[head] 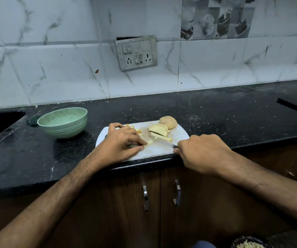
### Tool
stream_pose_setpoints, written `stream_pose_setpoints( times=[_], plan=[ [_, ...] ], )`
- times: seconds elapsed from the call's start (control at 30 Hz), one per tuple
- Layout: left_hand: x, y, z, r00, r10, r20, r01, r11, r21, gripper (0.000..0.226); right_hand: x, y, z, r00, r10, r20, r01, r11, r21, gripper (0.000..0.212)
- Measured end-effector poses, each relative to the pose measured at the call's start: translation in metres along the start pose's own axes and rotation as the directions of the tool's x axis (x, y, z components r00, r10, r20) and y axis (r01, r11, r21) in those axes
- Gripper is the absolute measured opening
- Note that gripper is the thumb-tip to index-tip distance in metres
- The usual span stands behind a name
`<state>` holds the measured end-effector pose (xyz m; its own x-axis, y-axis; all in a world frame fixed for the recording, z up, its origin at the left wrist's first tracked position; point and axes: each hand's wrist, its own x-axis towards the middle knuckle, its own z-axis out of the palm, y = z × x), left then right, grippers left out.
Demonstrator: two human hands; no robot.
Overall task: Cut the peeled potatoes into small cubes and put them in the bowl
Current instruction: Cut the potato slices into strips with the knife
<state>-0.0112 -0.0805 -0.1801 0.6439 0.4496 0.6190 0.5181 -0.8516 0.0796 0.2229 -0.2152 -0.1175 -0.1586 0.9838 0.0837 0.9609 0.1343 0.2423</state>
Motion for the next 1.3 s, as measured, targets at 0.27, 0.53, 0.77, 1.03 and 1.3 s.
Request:
stream_pose_setpoints(
  times=[0.27, 0.53, 0.77, 1.03, 1.3],
  plan=[
    [-0.001, 0.003, -0.001, 1.000, -0.014, 0.004, 0.014, 1.000, 0.005, 0.025, 0.002, -0.005, -0.001, 0.996, 0.003, 0.091, -0.015, 0.991, 0.133, 0.031],
    [-0.007, 0.002, 0.001, 1.000, -0.026, -0.014, 0.026, 0.999, 0.021, 0.018, -0.006, -0.016, 0.007, 0.996, -0.070, -0.062, 0.066, 0.996, -0.068, 0.023],
    [-0.007, 0.002, 0.000, 0.998, -0.039, -0.055, 0.037, 0.999, -0.033, 0.008, -0.005, -0.007, -0.002, 0.998, -0.044, -0.033, 0.046, 0.996, 0.073, 0.034],
    [-0.008, 0.005, -0.003, 0.998, -0.055, -0.005, 0.055, 0.997, -0.057, 0.006, -0.003, -0.015, 0.003, 0.999, -0.024, 0.048, 0.019, 0.993, 0.115, 0.031],
    [-0.014, 0.006, -0.005, 0.994, -0.098, -0.042, 0.095, 0.992, -0.080, 0.006, -0.007, -0.014, 0.002, 0.992, -0.058, -0.114, 0.059, 0.998, 0.003, 0.033]
  ],
)
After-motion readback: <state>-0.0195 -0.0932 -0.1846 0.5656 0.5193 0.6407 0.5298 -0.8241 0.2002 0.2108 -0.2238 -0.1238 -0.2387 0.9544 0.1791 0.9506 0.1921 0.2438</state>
